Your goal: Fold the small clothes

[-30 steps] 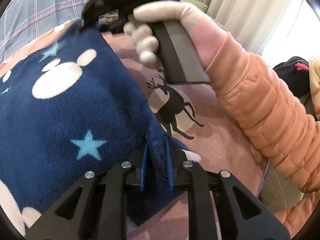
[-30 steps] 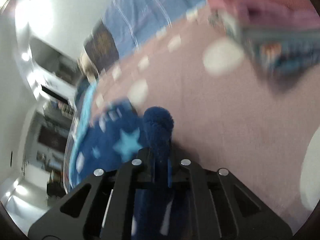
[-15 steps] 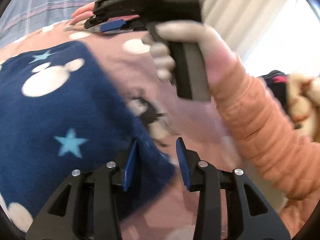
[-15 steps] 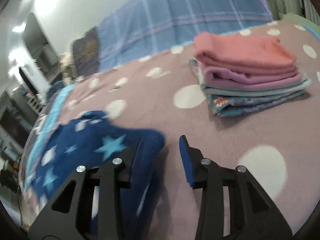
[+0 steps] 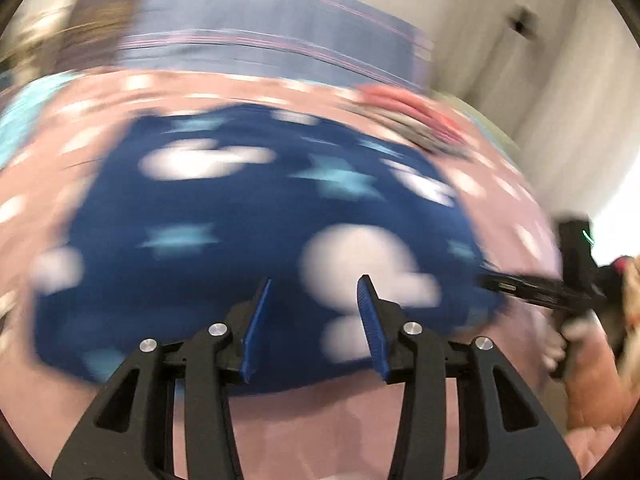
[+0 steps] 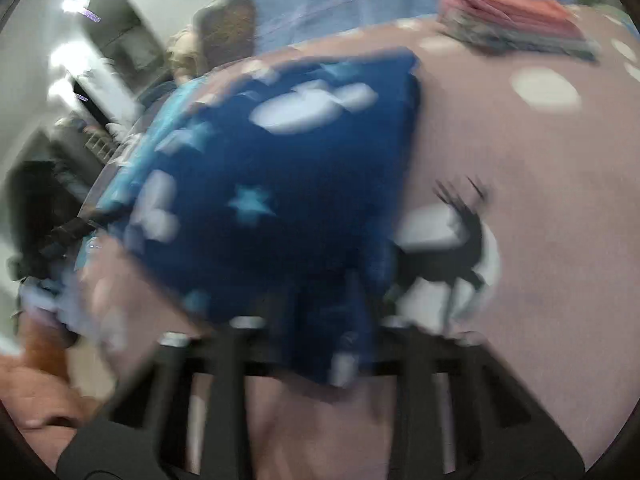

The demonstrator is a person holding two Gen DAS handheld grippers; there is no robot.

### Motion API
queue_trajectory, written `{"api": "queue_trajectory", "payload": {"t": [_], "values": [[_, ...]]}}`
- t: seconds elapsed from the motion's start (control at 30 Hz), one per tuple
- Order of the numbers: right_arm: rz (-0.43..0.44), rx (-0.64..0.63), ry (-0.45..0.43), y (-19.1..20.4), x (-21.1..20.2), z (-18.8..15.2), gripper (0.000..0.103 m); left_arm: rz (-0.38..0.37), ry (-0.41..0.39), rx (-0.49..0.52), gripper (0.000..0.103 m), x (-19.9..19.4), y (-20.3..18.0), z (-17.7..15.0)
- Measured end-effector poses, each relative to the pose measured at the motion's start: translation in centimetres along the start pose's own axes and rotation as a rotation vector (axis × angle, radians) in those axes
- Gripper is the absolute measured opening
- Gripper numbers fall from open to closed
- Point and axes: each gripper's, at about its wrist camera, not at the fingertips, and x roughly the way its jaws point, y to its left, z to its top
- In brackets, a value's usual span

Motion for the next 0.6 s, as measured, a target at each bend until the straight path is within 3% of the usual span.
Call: {"api": "queue_trajectory", "payload": {"t": [0.1, 0.17, 0.23, 0.3, 0.4, 0.47, 0.6], "values": [[0.021, 0.127, 0.001, -0.3, -1.6, 1.1, 0.017, 0.108, -0.113, -0.114, 0.044, -3.8, 5.9, 0.3], [-0.081, 0.044, -0.064, 2.4, -3.7, 3.1, 0.028, 0.160, -0.193, -0.184, 0.045, -6.3, 9.8, 0.0], [-0.123, -0.039, -0.093, 5.2, -4.3, 4.8, 0.035, 0.187, -0.205, -0.228, 0.045, -6.8, 12.4, -0.2], [-0.106, -0.115, -0.093, 9.0, -3.7, 6.8, 0.038, 0.218, -0.195, -0.252, 0.045, -6.6, 15.3, -0.8], [-0.071, -0.221, -0.062, 14.3, -0.8, 9.1, 0.039, 0.288, -0.124, -0.206, 0.045, -4.3, 16.8, -1.2], [-0.049, -0.277, -0.030, 17.0, 1.4, 10.4, 0.041, 0.213, -0.059, -0.194, 0.045, -2.9, 17.9, -1.6], [-0.034, -0.381, 0.028, 22.8, 5.8, 12.5, 0.042, 0.044, -0.046, -0.125, 0.045, -0.8, 17.0, -0.7]]}}
